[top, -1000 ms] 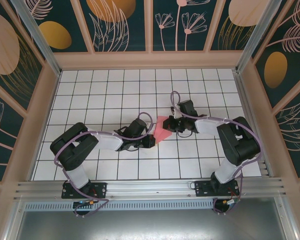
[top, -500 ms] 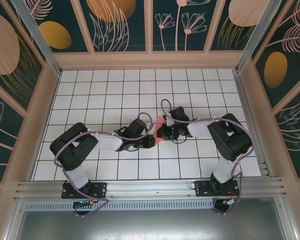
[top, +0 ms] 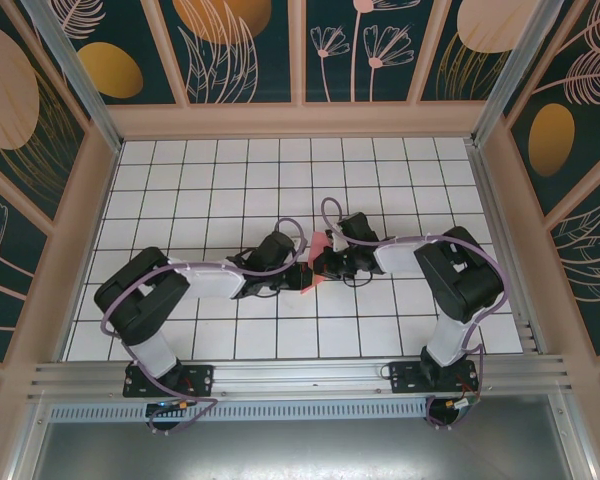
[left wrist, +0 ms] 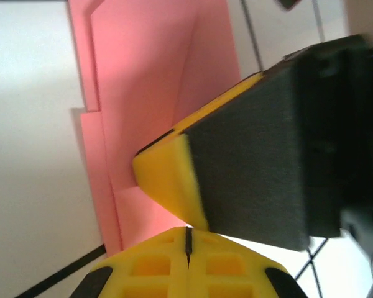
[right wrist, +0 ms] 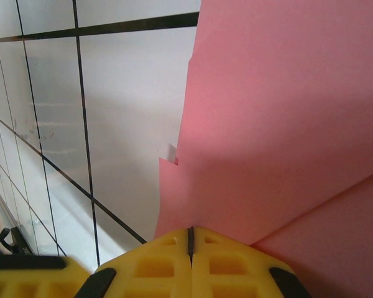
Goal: Fold a paper plane with a square sheet of paper (pick it up from the middle)
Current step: Fourth fold the wing at the center of the table.
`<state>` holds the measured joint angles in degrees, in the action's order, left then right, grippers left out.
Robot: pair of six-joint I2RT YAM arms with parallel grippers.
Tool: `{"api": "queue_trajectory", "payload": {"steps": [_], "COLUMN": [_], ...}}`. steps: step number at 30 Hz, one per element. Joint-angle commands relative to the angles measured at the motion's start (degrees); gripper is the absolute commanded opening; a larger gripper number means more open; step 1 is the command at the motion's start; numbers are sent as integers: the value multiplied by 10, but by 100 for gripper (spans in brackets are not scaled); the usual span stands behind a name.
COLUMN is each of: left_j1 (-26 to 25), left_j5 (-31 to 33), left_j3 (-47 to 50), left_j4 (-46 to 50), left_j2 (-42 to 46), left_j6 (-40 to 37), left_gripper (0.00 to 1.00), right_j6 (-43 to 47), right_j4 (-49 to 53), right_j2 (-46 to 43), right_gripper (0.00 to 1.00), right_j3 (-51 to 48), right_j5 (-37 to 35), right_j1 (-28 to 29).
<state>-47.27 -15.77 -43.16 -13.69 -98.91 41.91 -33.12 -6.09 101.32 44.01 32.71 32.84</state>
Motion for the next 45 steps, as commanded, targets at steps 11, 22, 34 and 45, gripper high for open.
{"api": "queue_trajectory", "payload": {"steps": [11, 22, 34, 45], "left_j1": [-1, -1, 29, 68], "left_j5": [33, 14, 154, 197], "left_j3": [26, 16, -51, -11], "left_j4": [90, 71, 65, 43], "left_j2": [-30, -14, 106, 141], "left_j6": [7, 6, 28, 59], "left_gripper": [0, 0, 76, 98], "right_j6": [50, 59, -85, -166], "right_j4": [22, 56, -20, -23], "right_j2": [33, 44, -153, -77], "right_gripper": [3, 8, 48, 53], "right_j3": [24, 110, -52, -19], "right_j5": [-28, -67, -38, -75], "right_j1": [-76, -173, -153, -52]}}
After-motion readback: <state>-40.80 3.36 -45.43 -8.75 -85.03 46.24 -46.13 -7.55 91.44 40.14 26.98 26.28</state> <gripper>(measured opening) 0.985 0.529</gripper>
